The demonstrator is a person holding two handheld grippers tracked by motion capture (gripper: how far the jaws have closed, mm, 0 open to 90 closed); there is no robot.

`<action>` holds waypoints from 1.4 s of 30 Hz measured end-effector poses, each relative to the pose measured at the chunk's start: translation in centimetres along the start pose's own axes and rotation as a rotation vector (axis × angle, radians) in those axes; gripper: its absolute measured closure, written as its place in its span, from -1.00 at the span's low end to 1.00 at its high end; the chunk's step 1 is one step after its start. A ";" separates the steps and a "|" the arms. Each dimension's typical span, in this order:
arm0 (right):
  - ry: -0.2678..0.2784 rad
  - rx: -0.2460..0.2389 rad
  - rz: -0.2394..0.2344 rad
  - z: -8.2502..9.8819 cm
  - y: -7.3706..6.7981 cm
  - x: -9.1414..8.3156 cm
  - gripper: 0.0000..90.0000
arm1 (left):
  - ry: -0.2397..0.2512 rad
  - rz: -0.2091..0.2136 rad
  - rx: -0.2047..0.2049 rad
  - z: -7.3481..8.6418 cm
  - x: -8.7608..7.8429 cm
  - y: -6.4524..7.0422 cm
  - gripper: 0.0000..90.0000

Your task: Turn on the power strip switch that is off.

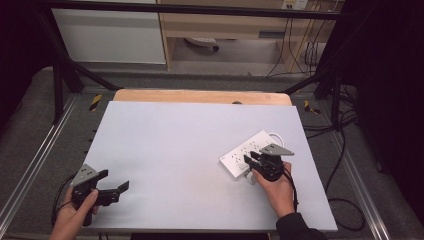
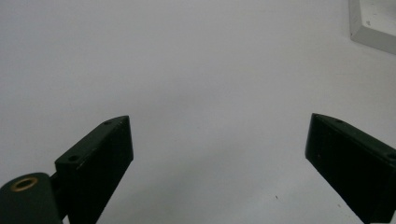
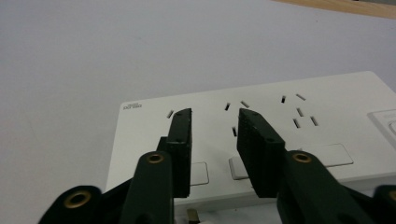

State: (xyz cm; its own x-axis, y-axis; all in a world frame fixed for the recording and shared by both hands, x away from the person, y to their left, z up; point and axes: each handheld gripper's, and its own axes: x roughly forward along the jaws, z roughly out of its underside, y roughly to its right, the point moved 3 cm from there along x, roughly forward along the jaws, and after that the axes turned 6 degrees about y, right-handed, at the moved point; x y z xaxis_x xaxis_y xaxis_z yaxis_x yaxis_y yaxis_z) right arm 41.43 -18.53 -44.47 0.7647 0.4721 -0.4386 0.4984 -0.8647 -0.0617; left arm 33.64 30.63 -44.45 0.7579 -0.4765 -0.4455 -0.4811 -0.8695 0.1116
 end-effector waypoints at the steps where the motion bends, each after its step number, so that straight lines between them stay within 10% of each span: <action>1: -0.003 -0.001 0.005 0.0 0.0 0.1 0.28 | -0.001 -0.001 0.002 0.0 0.0 0.0 -0.83; 19: 0.018 0.043 0.030 -1.0 -0.1 0.0 -0.90 | -0.003 -0.002 0.001 0.1 0.0 -0.1 -0.83; 42: 0.105 -0.007 0.025 -2.5 0.0 -1.4 -0.92 | -0.007 -0.005 0.007 0.1 0.0 -0.1 -0.83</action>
State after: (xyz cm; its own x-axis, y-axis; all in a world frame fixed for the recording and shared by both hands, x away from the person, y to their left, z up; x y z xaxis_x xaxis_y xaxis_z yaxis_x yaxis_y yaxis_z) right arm 41.42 -18.76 -41.65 0.8154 0.4658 -0.3439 0.4810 -0.8756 -0.0456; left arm 33.61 30.69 -44.55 0.7573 -0.4710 -0.4523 -0.4804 -0.8710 0.1027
